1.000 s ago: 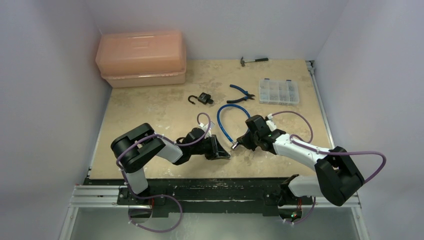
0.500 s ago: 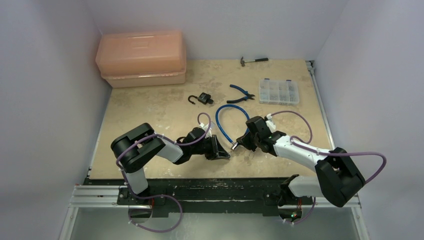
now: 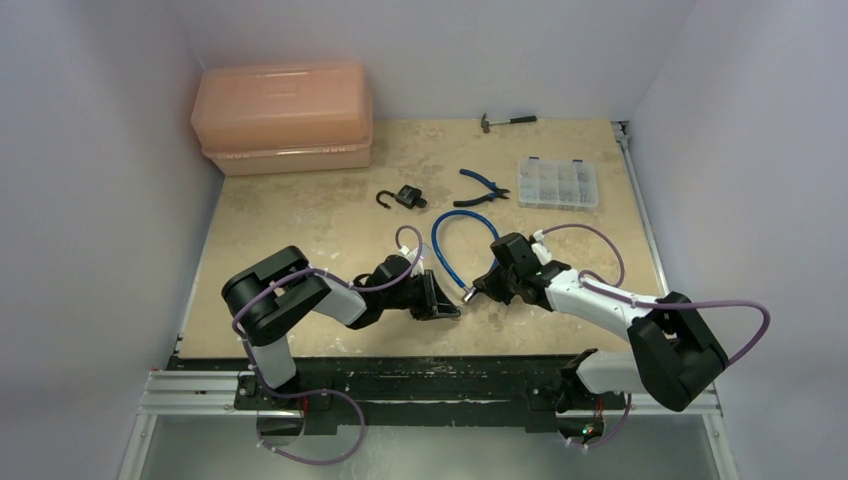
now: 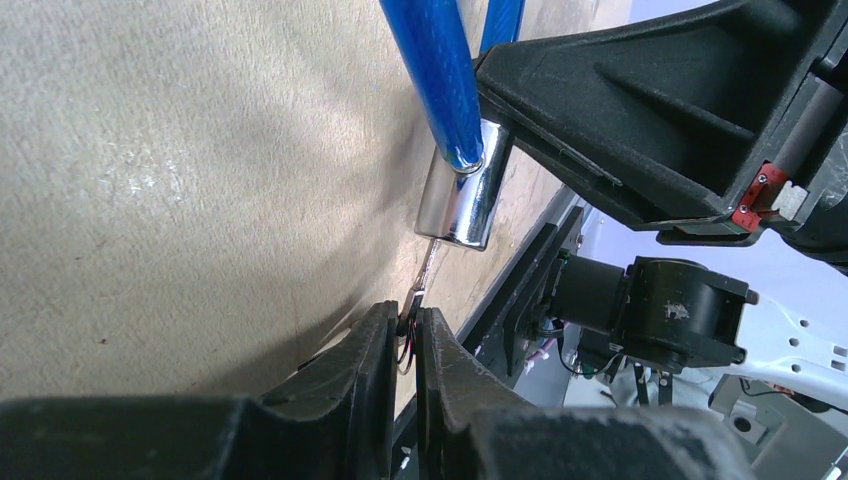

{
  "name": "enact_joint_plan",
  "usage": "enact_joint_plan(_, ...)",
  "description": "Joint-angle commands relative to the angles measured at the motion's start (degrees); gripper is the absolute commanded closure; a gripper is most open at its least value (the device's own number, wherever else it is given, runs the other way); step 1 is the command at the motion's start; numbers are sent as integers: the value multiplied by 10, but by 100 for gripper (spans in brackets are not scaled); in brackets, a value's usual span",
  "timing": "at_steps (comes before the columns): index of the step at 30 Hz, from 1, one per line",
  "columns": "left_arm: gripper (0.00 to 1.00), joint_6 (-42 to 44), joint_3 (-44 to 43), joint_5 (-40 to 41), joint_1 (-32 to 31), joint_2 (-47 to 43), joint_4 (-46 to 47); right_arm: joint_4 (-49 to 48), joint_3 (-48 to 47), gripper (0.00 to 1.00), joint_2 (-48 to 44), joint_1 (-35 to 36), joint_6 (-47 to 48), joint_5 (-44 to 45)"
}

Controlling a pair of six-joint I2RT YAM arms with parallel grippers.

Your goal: Unlock with the key

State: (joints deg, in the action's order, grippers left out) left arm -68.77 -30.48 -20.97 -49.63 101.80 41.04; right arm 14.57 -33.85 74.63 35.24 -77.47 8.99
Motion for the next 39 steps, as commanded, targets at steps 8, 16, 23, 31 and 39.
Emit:
enact_joint_plan(8,100,1,-12,-3,2,4,46,8,-25,100,-1,4,-35,-25)
enact_joint_plan(16,100,3,-8,-1,2,3,46,6,-23,100,-6,4,-33,-25)
enact_joint_plan(23,100,7,-6,2,2,6,47,5,-20,100,-16,4,-37,-26)
enact_joint_plan(31,100,7,-4,3,2,15,56,8,-17,100,-17,4,-44,-28)
enact_joint_plan(39,100,17,0,5,2,19,48,11,-18,100,-15,5,-50,-24)
